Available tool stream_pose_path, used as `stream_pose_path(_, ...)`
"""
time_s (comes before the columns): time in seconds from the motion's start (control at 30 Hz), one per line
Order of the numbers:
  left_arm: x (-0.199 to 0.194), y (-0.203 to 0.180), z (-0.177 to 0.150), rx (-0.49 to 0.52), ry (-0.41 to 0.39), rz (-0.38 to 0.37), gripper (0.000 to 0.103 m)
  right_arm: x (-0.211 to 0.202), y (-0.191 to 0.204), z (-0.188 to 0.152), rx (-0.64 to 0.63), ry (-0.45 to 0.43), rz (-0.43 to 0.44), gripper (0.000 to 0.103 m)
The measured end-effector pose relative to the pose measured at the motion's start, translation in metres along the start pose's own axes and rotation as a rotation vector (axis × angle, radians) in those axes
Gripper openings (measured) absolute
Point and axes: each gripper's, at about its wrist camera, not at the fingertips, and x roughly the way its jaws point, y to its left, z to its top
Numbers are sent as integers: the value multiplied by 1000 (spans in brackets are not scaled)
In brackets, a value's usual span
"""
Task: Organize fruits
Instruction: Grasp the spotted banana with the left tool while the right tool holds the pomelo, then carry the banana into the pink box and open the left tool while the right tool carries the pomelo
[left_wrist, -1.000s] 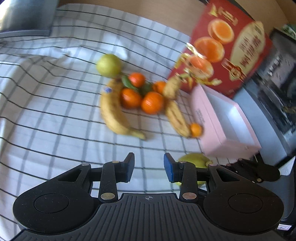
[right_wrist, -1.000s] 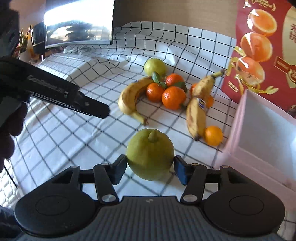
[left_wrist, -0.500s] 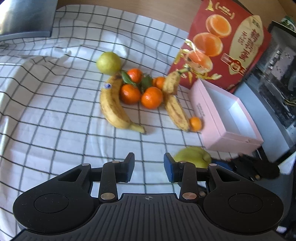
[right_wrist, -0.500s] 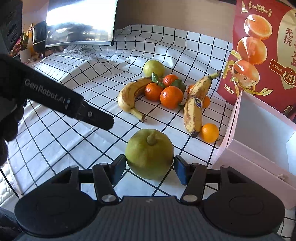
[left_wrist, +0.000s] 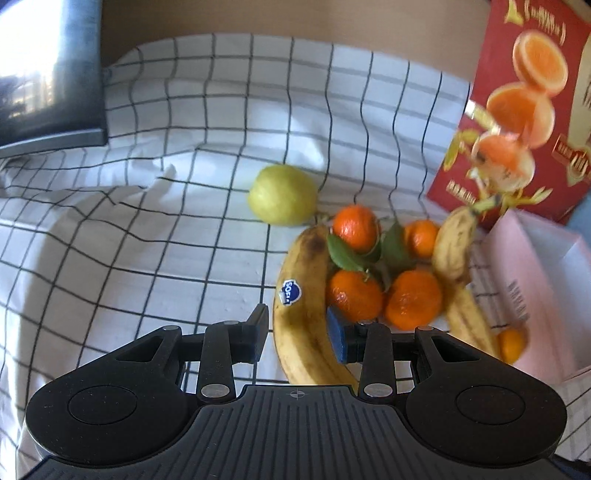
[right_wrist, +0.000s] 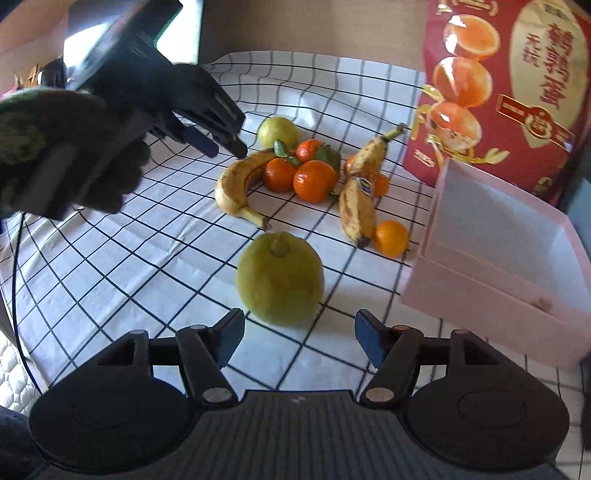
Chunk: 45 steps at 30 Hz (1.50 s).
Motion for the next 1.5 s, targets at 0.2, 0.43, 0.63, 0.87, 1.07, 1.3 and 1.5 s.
stream_pose_path(0.2, 24, -5, -2, 35, 35, 22, 44, -13, -2, -13, 41, 10, -27, 70)
stream_pose_path(0.43, 11, -5, -17, 23, 14, 19, 43, -20, -1, -18, 13, 4, -83, 71)
stream_pose_path(0.63, -22, 6, -51, 13, 17, 21, 42, -16, -1, -20, 6, 13, -64, 73)
stream_pose_path(0.87, -65, 17, -94, -14, 64, 19, 42, -8, 6, -10, -40, -7, -26, 73)
stream_pose_path(1.07, -79, 21, -110, -33, 72, 24, 42, 8, 7, 7, -33, -32, 5, 73)
stream_pose_path(1.3, -66, 18, -106, -27, 90, 40, 42, 31, 3, 23, 30, -13, 46, 73)
stream_pose_path(1.5, -59, 17, -103, 7, 102, 42, 43, 33, 11, 25, -23, -29, 33, 73)
